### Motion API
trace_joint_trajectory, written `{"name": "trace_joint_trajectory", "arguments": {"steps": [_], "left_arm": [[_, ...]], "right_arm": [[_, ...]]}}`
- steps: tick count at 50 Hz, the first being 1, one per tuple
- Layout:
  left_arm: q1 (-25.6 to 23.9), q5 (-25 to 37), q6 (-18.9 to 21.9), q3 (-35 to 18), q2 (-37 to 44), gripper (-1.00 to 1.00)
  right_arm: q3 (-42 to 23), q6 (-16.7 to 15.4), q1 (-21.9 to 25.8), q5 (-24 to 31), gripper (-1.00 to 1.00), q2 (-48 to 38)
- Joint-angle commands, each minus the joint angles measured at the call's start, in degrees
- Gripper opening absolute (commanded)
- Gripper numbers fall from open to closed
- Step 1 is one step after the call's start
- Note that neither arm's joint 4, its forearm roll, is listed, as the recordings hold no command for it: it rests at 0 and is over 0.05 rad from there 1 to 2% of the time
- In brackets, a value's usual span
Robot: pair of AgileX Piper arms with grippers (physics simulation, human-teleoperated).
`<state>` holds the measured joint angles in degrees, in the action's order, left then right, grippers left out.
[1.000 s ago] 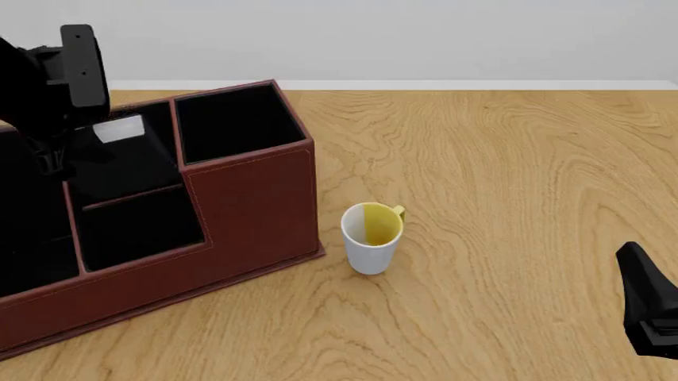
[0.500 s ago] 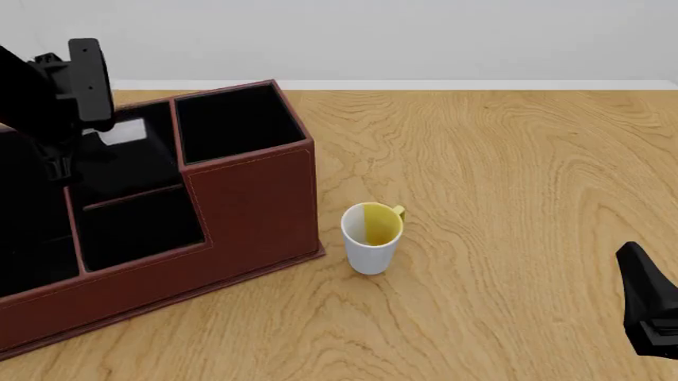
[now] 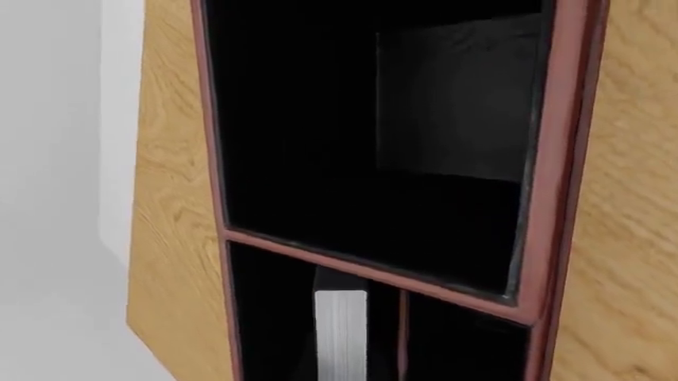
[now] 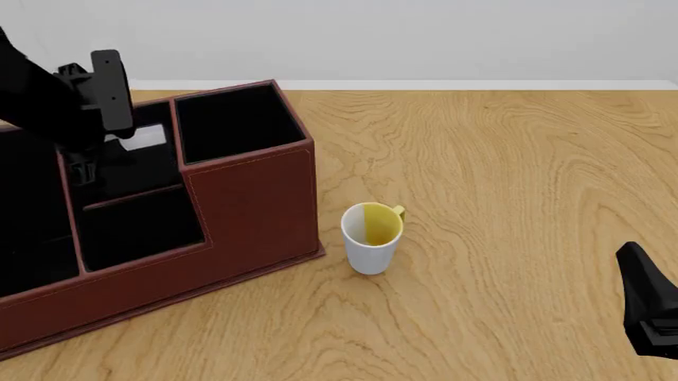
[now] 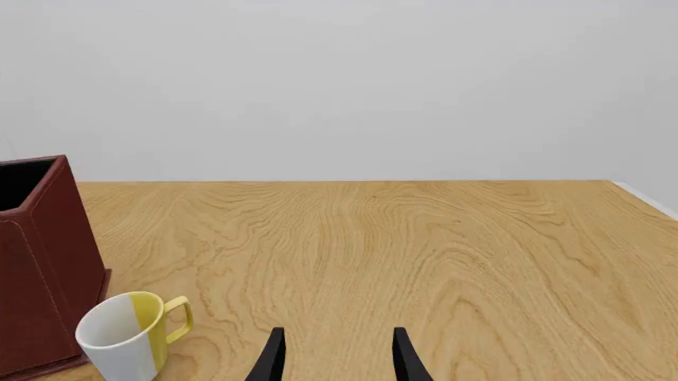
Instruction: Pick up the book and place it in the front compartment of the caddy.
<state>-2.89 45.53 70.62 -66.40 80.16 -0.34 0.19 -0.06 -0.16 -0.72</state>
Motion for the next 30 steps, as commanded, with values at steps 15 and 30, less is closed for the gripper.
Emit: {"name": "trace_joint_trajectory", "arguments": {"steps": [15,30], "left_arm": [[3.5,-4.8,3.6,-0.1,3.0,1.0],[0.9,-2.7,0.3,-3.6,0.5,1.0]], "right_arm": [[0.0,0.0,0.0,0.0,1.0,0.0],[0.0,0.0,0.0,0.0,1.0,0.0]]}}
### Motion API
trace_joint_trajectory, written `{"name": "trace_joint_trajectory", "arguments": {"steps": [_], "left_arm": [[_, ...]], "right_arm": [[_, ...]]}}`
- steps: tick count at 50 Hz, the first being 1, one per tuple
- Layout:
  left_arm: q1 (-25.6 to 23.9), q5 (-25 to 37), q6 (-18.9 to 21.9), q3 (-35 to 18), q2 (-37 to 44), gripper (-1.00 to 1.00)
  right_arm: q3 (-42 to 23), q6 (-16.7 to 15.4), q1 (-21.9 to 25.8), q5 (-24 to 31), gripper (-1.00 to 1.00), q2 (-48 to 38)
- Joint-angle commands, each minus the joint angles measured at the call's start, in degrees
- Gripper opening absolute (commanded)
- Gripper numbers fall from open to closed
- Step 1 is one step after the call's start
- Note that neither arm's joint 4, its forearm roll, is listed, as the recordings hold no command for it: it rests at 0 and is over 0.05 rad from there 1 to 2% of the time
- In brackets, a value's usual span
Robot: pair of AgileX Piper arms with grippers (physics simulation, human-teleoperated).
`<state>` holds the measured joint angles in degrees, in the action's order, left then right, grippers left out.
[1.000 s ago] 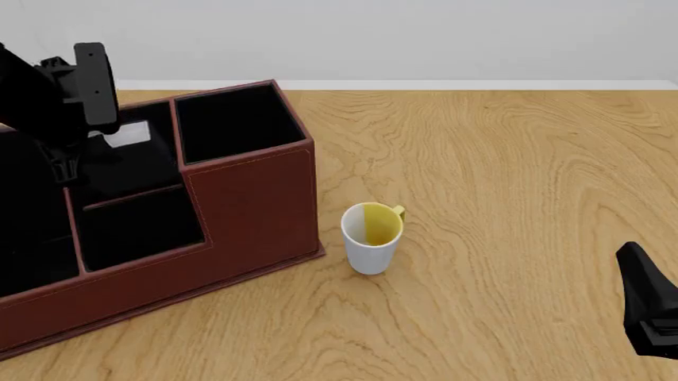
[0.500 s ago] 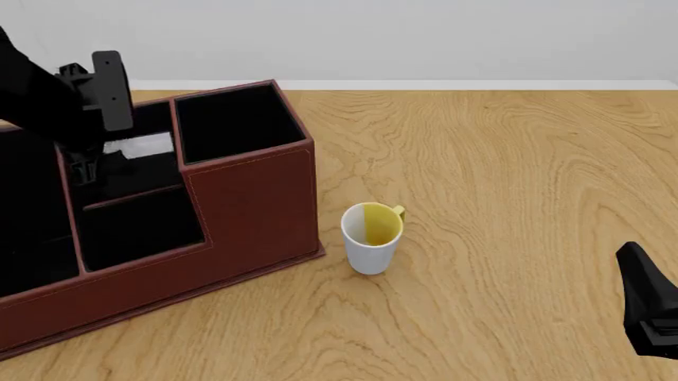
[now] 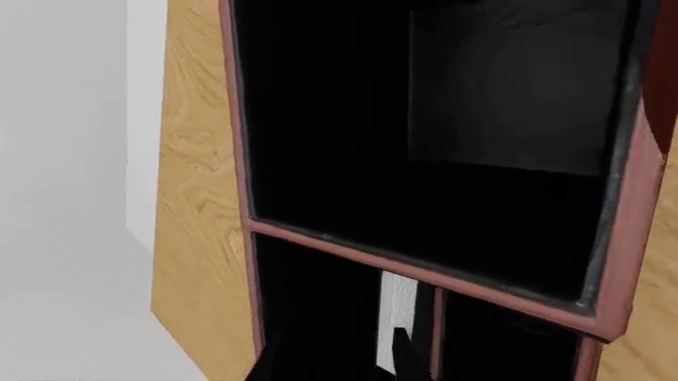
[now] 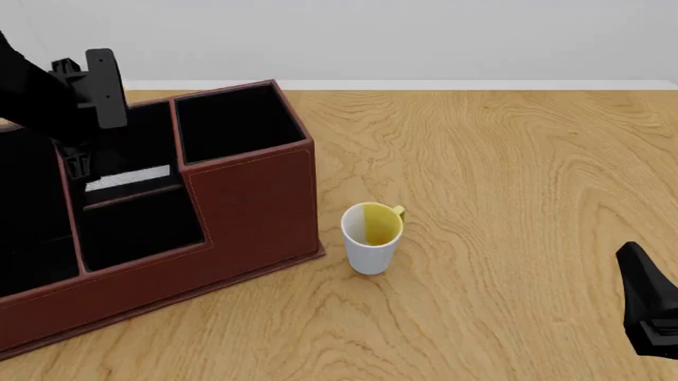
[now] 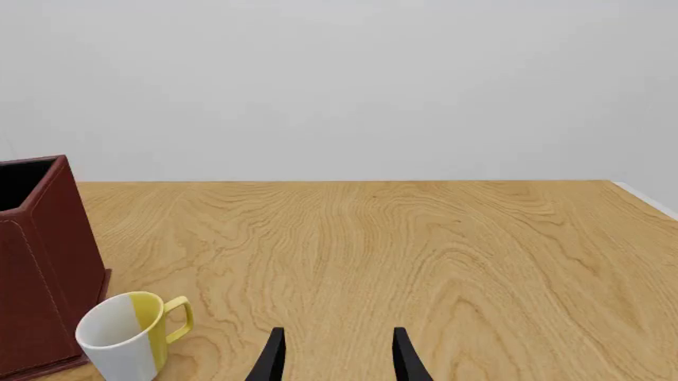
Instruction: Pick up the book and place it in the front compartment of the caddy.
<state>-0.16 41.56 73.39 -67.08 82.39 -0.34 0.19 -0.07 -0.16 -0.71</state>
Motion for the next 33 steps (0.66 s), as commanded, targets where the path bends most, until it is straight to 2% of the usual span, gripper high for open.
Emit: {"name": "trace_joint_trajectory", "arguments": {"steps": [1,3,5,10,14,22,27,33], "left_arm": [[-1.9,1.7,-2.3,-3.0,-2.3,1.0],[-3.4,2.7,-3.8,-4.5,-3.5,1.0],[-3.4,3.0,-2.9,-4.4,-4.8,1.0],[-4.4,5.5,-4.4,-6.5,-7.1,1.0],[-2.4,5.0,-1.7,-4.1,-9.7,1.0],[-3.1,7.6,-3.3,-5.7,-14.0,1.0],[-2.9,8.4,-2.0,-3.9,-19.1,1.0],[-3.8,7.7,-2.5,-3.4,-21.7,1.0]], "right_arm": [[0.0,0.0,0.0,0.0,1.0,0.0],[0.0,0.0,0.0,0.0,1.0,0.0],[0.0,0.0,0.0,0.0,1.0,0.0],[0.0,0.0,0.0,0.0,1.0,0.0],[0.0,0.0,0.0,0.0,1.0,0.0],[0.0,0.0,0.0,0.0,1.0,0.0],[0.0,0.0,0.0,0.0,1.0,0.0],[0.0,0.0,0.0,0.0,1.0,0.0]]}}
